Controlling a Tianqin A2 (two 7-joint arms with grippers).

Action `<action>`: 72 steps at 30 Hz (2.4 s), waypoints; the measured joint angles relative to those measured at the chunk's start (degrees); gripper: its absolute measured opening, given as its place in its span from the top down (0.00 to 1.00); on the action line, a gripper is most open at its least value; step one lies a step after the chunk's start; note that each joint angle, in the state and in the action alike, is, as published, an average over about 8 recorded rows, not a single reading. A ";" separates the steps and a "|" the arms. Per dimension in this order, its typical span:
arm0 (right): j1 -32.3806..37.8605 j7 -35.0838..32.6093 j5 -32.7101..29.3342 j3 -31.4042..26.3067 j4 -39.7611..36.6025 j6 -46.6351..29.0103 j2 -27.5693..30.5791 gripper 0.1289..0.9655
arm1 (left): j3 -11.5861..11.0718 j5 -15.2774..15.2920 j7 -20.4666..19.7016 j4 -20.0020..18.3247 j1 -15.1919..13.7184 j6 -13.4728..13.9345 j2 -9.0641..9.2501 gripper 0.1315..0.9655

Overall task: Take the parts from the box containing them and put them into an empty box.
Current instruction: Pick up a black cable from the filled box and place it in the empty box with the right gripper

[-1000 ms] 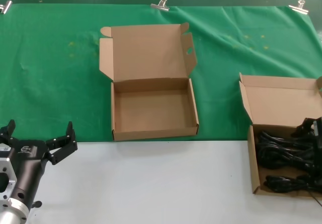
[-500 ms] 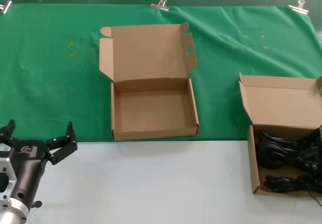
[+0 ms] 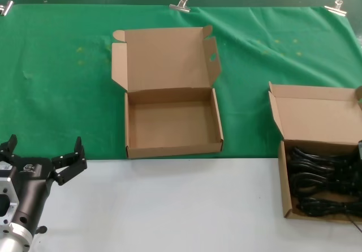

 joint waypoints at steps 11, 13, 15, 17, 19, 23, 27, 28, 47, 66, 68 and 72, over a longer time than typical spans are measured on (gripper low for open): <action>-0.75 2.48 -0.10 0.94 3.66 -0.91 1.44 0.86 | 0.00 0.00 0.00 0.00 0.00 0.00 0.00 0.00; -1.09 3.47 0.07 1.28 5.40 -1.40 2.10 0.87 | 0.00 0.00 0.00 0.00 0.00 0.00 0.00 0.00; -1.55 4.65 0.37 1.73 7.59 -2.03 2.97 0.88 | 0.00 0.00 0.00 0.00 0.00 0.00 0.00 0.00; -2.16 6.00 0.82 2.30 10.26 -2.77 4.05 0.90 | 0.00 0.00 0.00 0.00 0.00 0.00 0.00 0.00; -2.81 7.37 1.36 2.94 13.08 -3.53 5.20 0.92 | 0.00 0.00 0.00 0.00 0.00 0.00 0.00 0.00; -3.94 10.11 2.65 4.40 18.86 -5.05 7.51 0.96 | 0.00 0.00 0.00 0.00 0.00 0.00 0.00 0.00; -4.57 12.21 3.66 5.57 23.32 -6.26 9.11 0.96 | 0.00 0.00 0.00 0.00 0.00 0.00 0.00 0.00; -4.69 12.52 3.81 5.76 24.05 -6.44 9.35 0.97 | 0.00 0.00 0.00 0.00 0.00 0.00 0.00 0.00; -4.82 7.09 2.27 5.05 16.22 -2.59 5.97 0.95 | 0.00 0.00 0.00 0.00 0.00 0.00 0.00 0.00; -2.70 -0.75 -0.73 1.86 8.84 -1.96 3.15 0.69 | 0.00 0.00 0.00 0.00 0.00 0.00 0.00 0.00; -2.37 -1.43 -1.18 1.49 8.17 -1.81 2.79 0.65 | 0.00 0.00 0.00 0.00 0.00 0.00 0.00 0.00; -1.89 -2.34 -1.96 0.84 7.16 -1.54 2.09 0.59 | 0.00 0.00 0.00 0.00 0.00 0.00 0.00 0.00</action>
